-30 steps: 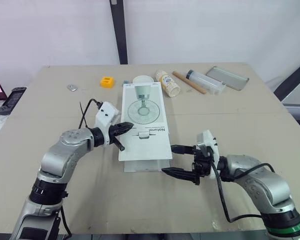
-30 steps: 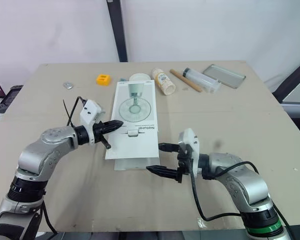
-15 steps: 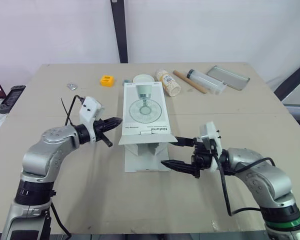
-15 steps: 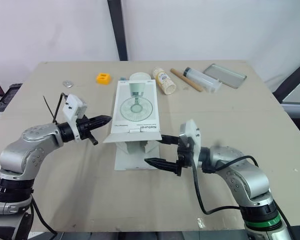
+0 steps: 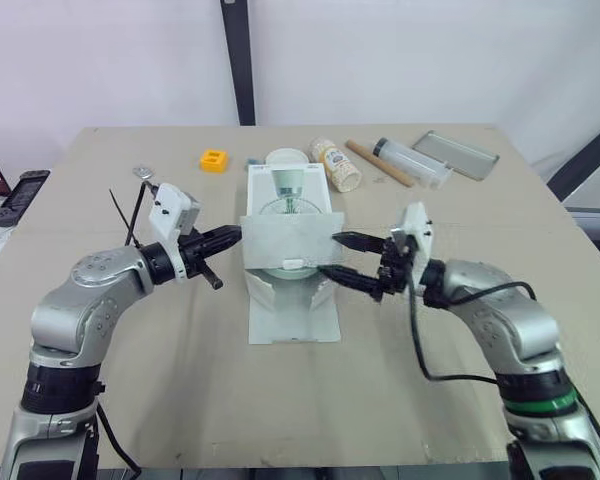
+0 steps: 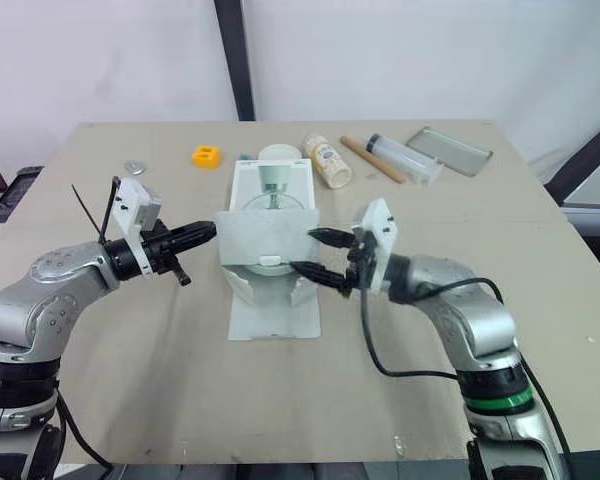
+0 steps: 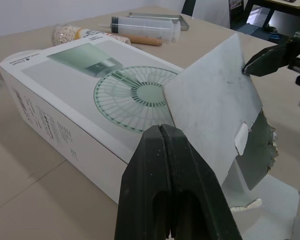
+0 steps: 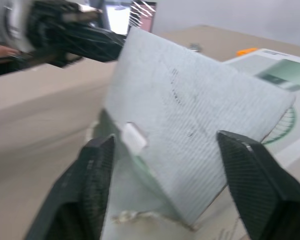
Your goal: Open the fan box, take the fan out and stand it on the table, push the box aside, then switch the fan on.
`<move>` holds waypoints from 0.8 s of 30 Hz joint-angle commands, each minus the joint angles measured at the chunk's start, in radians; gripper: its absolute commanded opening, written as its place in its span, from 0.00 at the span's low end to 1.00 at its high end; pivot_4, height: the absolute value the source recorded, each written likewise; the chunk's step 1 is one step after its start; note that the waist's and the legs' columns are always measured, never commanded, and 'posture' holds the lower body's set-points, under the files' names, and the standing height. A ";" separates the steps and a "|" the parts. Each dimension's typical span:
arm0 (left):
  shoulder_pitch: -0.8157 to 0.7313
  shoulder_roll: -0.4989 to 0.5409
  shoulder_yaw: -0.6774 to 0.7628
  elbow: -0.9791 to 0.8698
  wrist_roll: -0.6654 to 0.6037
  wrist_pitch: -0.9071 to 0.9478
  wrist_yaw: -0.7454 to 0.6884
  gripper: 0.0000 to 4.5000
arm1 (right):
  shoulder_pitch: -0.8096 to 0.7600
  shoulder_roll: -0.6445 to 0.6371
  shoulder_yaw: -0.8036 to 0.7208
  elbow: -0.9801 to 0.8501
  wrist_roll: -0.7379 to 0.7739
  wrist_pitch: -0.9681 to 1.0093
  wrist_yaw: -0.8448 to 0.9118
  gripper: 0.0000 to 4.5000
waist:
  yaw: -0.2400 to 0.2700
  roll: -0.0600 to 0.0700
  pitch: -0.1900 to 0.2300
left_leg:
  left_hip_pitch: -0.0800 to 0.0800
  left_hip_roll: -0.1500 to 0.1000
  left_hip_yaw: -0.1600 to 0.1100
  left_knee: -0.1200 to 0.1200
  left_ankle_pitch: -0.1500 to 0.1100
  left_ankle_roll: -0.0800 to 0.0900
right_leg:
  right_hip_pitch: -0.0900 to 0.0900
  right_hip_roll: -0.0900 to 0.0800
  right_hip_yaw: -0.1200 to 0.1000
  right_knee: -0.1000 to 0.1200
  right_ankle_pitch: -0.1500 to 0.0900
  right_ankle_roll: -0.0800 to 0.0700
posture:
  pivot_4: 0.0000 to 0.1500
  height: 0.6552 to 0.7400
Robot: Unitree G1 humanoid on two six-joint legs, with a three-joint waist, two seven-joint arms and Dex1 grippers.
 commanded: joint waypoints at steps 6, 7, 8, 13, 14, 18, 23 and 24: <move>-0.042 0.001 0.007 -0.021 0.004 -0.046 0.023 0.00 | -0.044 0.034 0.024 0.019 -0.065 -0.041 -0.018 0.01 | -0.001 0.000 0.000 | -0.009 0.000 0.001 0.002 0.000 -0.001 | -0.010 0.000 0.000 0.002 0.001 -0.001 | 1.00 1.00; -0.042 -0.002 0.002 -0.023 0.005 -0.046 0.026 0.00 | -0.044 0.036 0.028 0.019 -0.069 -0.040 -0.018 0.01 | -0.001 0.000 0.000 | -0.009 0.000 0.001 0.002 0.000 -0.001 | -0.010 0.000 0.000 0.002 0.001 -0.001 | 1.00 1.00; -0.042 -0.005 -0.008 -0.025 0.008 -0.047 0.028 0.00 | -0.044 0.037 0.032 0.019 -0.074 -0.039 -0.019 0.01 | -0.001 0.000 0.000 | -0.009 0.000 0.001 0.002 0.000 -0.001 | -0.010 0.000 0.000 0.002 0.001 -0.001 | 1.00 1.00; -0.048 -0.034 -0.082 -0.013 0.047 -0.055 0.050 0.00 | -0.040 0.036 0.051 0.030 -0.115 -0.039 -0.033 0.01 | -0.001 0.000 0.000 | -0.009 0.000 0.001 0.003 0.000 -0.001 | -0.010 0.000 -0.001 0.002 0.001 -0.001 | 1.00 1.00; -0.050 -0.043 -0.100 -0.005 0.063 -0.060 0.060 0.00 | -0.040 0.037 0.053 0.033 -0.121 -0.038 -0.036 0.01 | -0.001 0.000 0.000 | -0.009 0.000 0.001 0.003 0.000 -0.001 | -0.010 0.000 -0.001 0.002 0.001 -0.001 | 1.00 1.00; -0.063 -0.099 -0.165 0.041 0.135 -0.066 0.125 0.00 | -0.035 0.040 0.062 0.032 -0.140 -0.039 -0.040 0.01 | -0.001 0.000 0.000 | -0.010 0.000 0.001 0.003 0.000 -0.001 | -0.010 0.000 -0.001 0.002 0.001 -0.001 | 1.00 1.00; -0.063 -0.111 -0.219 0.093 0.205 -0.059 0.146 0.00 | -0.028 0.043 0.066 0.019 -0.143 -0.035 -0.038 0.01 | -0.002 0.001 -0.001 | -0.010 0.000 0.001 0.004 0.000 -0.001 | -0.010 0.000 0.000 0.003 0.001 -0.001 | 1.00 1.00; -0.063 -0.111 -0.224 0.100 0.211 -0.057 0.144 0.00 | -0.028 0.043 0.066 0.014 -0.142 -0.034 -0.035 0.01 | -0.002 0.001 -0.001 | -0.009 0.000 0.001 0.004 0.000 -0.001 | -0.010 0.000 0.000 0.003 0.001 -0.001 | 1.00 1.00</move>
